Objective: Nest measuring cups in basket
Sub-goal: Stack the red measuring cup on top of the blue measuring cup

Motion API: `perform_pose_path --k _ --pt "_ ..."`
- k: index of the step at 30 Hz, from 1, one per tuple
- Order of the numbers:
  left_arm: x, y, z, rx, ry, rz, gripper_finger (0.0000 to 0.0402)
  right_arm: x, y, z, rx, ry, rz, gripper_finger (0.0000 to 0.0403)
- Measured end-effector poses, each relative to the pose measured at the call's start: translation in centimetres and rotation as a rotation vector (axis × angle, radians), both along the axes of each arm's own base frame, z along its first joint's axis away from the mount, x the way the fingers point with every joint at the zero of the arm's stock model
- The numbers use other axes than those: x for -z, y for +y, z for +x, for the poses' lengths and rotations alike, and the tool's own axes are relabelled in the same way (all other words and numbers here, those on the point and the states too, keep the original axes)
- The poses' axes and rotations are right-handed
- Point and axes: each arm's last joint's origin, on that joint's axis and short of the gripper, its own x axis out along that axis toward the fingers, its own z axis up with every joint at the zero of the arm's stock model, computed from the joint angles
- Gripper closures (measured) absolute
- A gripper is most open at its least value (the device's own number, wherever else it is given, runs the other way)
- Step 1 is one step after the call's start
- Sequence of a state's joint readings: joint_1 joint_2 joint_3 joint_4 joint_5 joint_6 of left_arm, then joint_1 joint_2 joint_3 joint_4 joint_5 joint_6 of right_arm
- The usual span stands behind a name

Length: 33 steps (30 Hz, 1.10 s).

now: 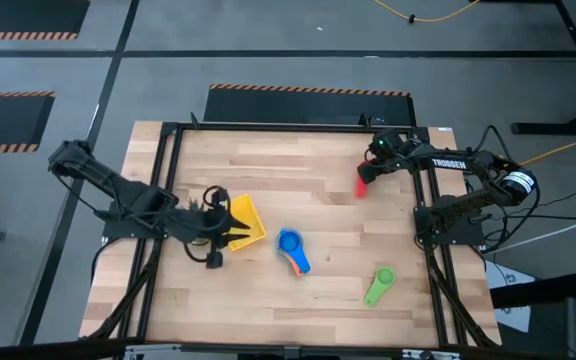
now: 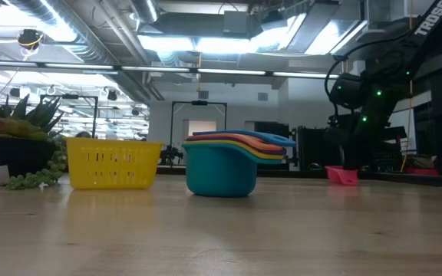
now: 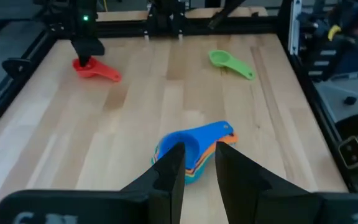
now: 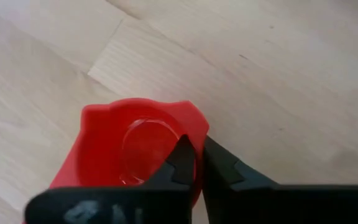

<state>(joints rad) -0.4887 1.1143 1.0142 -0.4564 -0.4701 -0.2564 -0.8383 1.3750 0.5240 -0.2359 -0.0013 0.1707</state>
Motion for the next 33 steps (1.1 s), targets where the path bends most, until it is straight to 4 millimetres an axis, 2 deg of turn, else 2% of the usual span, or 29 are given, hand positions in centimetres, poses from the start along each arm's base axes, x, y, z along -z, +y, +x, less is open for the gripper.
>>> perform_pose_path --k 5,10,16,24,29,33 --pt "3.2 -0.8 -0.1 0.035 0.011 0.001 0.032 0.0 0.4 0.4 -0.019 -0.004 0.003 0.0376" --pt "7.4 -0.9 -0.2 0.062 -0.024 -0.069 0.032 -0.3 1.2 1.4 -0.08 -0.003 0.003 0.0389" --pt "10.8 -0.5 -0.8 0.078 -0.069 -0.2 0.032 -2.6 1.9 4.2 -0.177 -0.032 -0.017 0.0383" --pt "12.4 0.2 -1.1 0.105 -0.118 -0.253 0.032 -8.1 4.5 9.5 -0.393 -0.202 -0.035 0.0387" --pt "12.5 0.6 -0.9 0.085 -0.12 -0.25 0.032 -11.7 7.7 12.4 -0.563 -0.323 -0.059 0.0383" --pt "12.5 0.8 -0.8 0.072 -0.121 -0.249 0.032 -13.7 10.7 13.9 -0.694 -0.391 -0.092 0.0382"
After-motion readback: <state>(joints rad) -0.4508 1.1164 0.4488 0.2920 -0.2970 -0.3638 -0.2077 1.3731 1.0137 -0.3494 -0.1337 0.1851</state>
